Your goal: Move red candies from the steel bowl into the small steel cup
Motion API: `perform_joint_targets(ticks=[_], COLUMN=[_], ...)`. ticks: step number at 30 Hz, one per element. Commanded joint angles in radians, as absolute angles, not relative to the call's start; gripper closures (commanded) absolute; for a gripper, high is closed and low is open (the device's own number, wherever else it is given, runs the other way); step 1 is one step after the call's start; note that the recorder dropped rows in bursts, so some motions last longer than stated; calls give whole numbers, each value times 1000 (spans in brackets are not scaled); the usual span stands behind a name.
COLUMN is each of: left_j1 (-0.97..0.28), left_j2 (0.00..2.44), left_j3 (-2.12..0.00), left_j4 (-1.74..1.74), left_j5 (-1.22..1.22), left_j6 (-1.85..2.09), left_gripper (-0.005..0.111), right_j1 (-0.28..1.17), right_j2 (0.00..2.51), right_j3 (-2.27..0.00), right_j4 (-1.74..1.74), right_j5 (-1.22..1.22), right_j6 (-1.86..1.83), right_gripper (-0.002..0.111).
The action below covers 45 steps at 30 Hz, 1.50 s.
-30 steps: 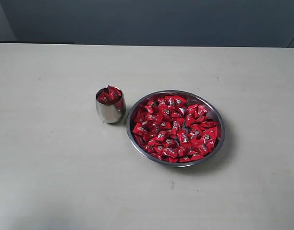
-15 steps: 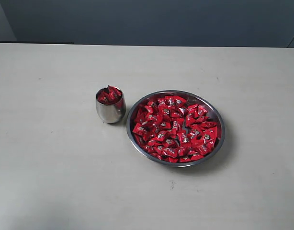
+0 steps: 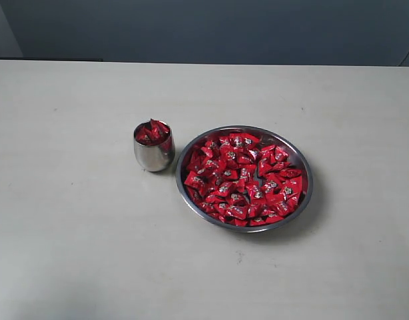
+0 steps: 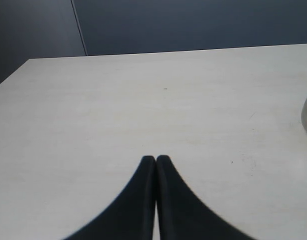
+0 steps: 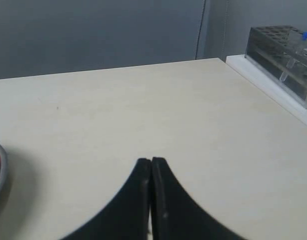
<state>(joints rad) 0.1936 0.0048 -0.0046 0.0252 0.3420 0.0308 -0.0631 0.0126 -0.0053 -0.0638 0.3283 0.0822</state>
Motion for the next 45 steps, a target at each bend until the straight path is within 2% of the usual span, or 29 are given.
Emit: perform_joint_targets(ticks=[1, 45], left_j1=[187, 187], left_j2=[0, 0], left_j3=[0, 0], left_j4=[27, 27], left_j5=[334, 334], left_j6=[29, 29], left_gripper=[106, 106], right_j1=[-68, -68], right_j2=[6, 6], right_j3=[0, 0], right_j4=[-66, -42], right_j5=[328, 324], right_j6=[78, 80], right_gripper=[109, 109])
